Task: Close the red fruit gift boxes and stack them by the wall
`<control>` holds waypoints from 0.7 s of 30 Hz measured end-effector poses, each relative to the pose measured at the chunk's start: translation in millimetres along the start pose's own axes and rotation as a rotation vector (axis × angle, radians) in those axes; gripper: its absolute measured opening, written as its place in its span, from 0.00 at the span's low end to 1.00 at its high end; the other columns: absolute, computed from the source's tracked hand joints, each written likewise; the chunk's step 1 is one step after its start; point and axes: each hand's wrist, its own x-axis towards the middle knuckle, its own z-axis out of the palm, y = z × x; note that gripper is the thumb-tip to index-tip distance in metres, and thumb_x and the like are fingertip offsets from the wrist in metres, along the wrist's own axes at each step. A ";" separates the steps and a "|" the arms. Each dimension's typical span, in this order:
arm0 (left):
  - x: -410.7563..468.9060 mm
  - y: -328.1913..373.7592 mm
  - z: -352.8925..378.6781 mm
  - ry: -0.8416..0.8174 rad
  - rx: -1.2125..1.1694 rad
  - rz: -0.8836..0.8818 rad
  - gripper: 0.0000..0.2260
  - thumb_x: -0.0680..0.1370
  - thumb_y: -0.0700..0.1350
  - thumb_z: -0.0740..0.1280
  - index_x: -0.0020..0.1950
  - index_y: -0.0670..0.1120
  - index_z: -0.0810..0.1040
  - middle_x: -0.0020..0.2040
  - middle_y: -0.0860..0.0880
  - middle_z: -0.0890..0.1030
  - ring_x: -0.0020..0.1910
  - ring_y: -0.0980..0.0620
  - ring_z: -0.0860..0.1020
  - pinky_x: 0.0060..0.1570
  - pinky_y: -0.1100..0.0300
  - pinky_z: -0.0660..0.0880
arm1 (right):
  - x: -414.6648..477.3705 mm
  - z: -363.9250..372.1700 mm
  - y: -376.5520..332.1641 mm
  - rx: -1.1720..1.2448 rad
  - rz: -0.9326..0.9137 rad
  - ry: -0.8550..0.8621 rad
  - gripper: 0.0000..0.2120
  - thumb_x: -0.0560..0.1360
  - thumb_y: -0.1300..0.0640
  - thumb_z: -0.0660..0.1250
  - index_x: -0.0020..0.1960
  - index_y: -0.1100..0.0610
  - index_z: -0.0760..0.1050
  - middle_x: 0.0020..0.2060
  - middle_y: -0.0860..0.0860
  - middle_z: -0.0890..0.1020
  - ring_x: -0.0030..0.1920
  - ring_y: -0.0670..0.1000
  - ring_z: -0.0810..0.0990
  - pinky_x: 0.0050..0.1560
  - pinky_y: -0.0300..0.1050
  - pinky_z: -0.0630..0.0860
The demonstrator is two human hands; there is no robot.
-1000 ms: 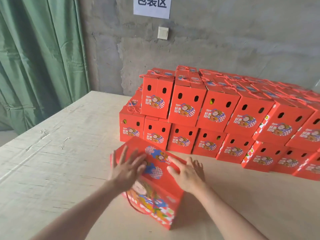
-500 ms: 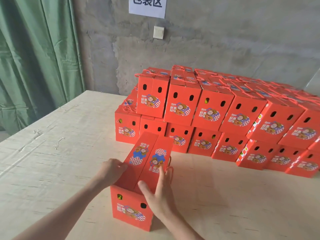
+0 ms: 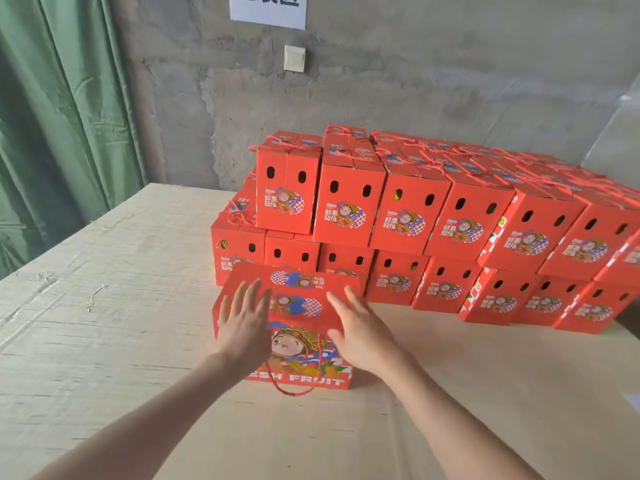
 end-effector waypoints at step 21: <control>99.6 -36.2 31.0 -0.437 0.229 0.041 0.39 0.75 0.40 0.60 0.78 0.53 0.40 0.78 0.55 0.37 0.77 0.48 0.40 0.74 0.44 0.42 | 88.0 31.1 35.7 -0.252 0.229 -0.095 0.45 0.73 0.67 0.57 0.75 0.40 0.33 0.74 0.65 0.34 0.73 0.71 0.36 0.71 0.63 0.35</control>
